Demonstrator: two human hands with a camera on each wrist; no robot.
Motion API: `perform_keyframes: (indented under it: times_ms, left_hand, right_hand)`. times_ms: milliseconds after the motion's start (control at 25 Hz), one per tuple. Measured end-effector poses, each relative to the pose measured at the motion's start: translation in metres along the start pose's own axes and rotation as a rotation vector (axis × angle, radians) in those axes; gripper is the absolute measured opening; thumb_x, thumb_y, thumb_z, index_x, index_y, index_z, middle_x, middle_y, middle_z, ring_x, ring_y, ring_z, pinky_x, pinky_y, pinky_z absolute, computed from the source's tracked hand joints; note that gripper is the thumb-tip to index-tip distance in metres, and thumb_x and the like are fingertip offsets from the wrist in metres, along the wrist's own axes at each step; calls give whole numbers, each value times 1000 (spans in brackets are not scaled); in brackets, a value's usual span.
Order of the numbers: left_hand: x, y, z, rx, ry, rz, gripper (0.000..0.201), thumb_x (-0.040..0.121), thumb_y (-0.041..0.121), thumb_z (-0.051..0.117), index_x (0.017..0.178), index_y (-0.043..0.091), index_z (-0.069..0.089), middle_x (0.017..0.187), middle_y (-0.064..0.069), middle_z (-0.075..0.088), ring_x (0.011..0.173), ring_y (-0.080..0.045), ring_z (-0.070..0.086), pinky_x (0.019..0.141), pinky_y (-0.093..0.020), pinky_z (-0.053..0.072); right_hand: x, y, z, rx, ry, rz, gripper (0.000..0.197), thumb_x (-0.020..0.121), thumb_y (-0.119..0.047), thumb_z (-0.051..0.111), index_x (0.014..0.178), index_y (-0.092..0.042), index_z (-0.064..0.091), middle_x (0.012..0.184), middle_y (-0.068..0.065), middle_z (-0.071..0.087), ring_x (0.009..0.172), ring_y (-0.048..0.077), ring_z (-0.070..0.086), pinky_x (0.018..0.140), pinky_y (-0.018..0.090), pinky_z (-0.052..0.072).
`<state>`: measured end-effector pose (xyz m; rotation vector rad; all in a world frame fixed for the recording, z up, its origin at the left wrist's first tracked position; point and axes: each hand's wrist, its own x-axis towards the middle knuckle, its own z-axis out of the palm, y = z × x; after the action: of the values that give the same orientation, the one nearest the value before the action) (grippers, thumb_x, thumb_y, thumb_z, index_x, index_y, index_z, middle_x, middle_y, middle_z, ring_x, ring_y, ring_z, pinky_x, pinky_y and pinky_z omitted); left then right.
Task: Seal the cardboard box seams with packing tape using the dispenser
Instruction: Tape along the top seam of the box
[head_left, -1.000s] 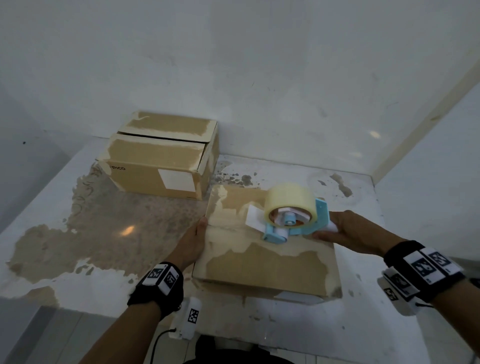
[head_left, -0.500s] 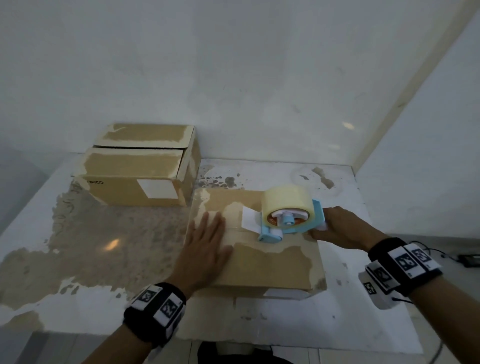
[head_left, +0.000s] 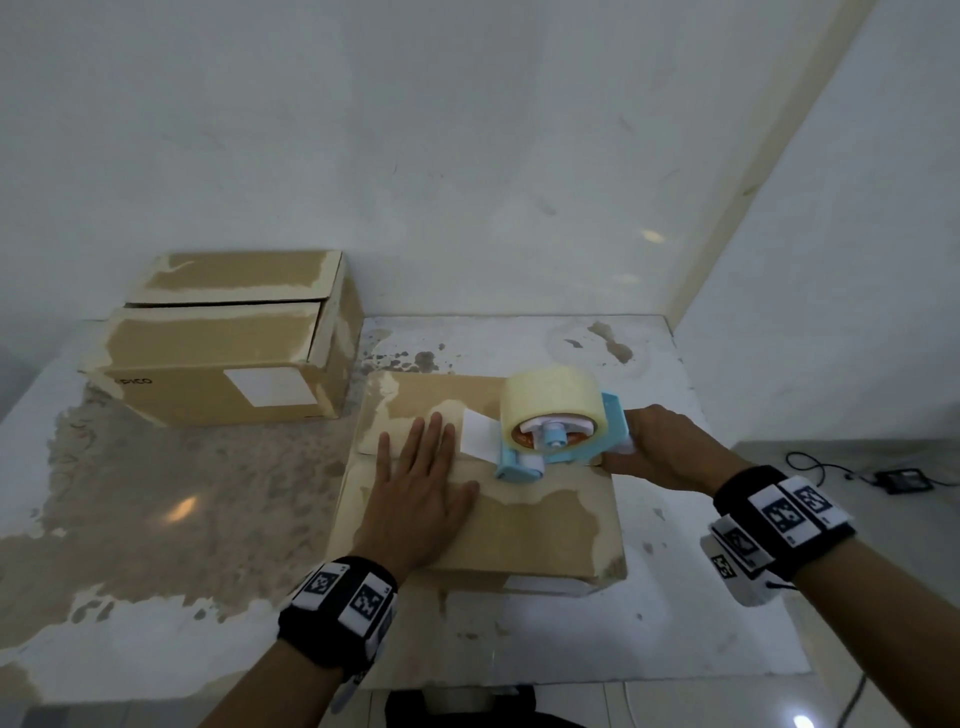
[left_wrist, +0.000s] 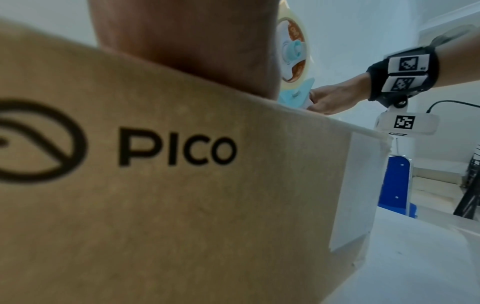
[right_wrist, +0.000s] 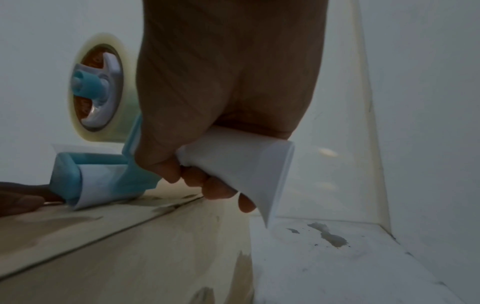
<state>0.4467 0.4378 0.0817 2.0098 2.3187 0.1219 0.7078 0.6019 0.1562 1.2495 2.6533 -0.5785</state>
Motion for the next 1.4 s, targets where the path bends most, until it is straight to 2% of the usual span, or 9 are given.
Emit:
perform_keyframes:
  times_ms: [120,240,440,720,800,920,1080,1280,1400]
  left_hand:
    - [0,0,1,18,12,2,75,93,60,17,151,12,18,160,-9,13,148,-23,8,114,-54,-1]
    - [-1,-1,4,27,27,1,75,93,60,17,152,12,17,160,-9,10,148,-23,7,115,-55,1]
    - [-1,4,4,3,43,7,74,94,56,21,151,9,17,160,-11,11,148,-26,9,115,-55,1]
    - [20,79,4,-38,-40,307,73,95,58,19,151,11,17,161,-7,10,148,-29,4,114,-54,6]
    - [23,87,6,-17,-55,329,72,95,58,18,151,13,19,161,-6,12,148,-27,4,114,-54,7]
    - [23,84,8,-13,-59,321,73,94,60,16,152,15,18,161,-4,10,148,-25,3,114,-55,5]
    - [23,85,5,-5,-83,315,73,94,60,14,152,16,16,161,-4,7,149,-23,2,114,-58,5]
    - [22,84,5,-10,-94,314,72,95,60,15,153,17,12,162,-3,2,149,-23,-3,115,-57,3]
    - [22,84,6,-17,-101,315,72,95,60,15,153,18,8,162,-3,-2,148,-22,-7,116,-55,3]
  right_hand:
    - [-17,19,-6,28,31,42,16,84,-31,67,82,-17,58,75,-1,64,68,20,59,57,27,44]
    - [-48,64,-14,22,72,134,23,81,-28,70,69,-25,51,58,-12,53,54,15,54,50,26,40]
    - [-69,105,6,165,173,215,12,79,-14,75,79,-12,63,72,7,70,65,24,66,59,36,50]
    - [-64,110,36,376,261,216,41,79,3,71,68,-31,50,66,-12,59,63,-3,60,55,20,40]
    - [-63,114,42,393,266,239,41,79,2,71,67,-31,50,64,-10,59,57,4,58,55,22,41]
    - [-65,126,42,424,283,226,10,77,-12,72,76,-14,62,71,4,65,65,15,61,63,36,51]
    - [-72,146,37,345,327,161,15,80,-1,74,91,4,67,84,20,70,76,35,66,70,51,55]
    - [-63,139,37,227,323,94,12,77,-4,77,85,0,68,78,15,70,69,30,66,63,47,56]
    - [-59,136,39,183,307,101,17,77,-9,78,89,-2,69,80,7,68,69,25,63,60,34,49]
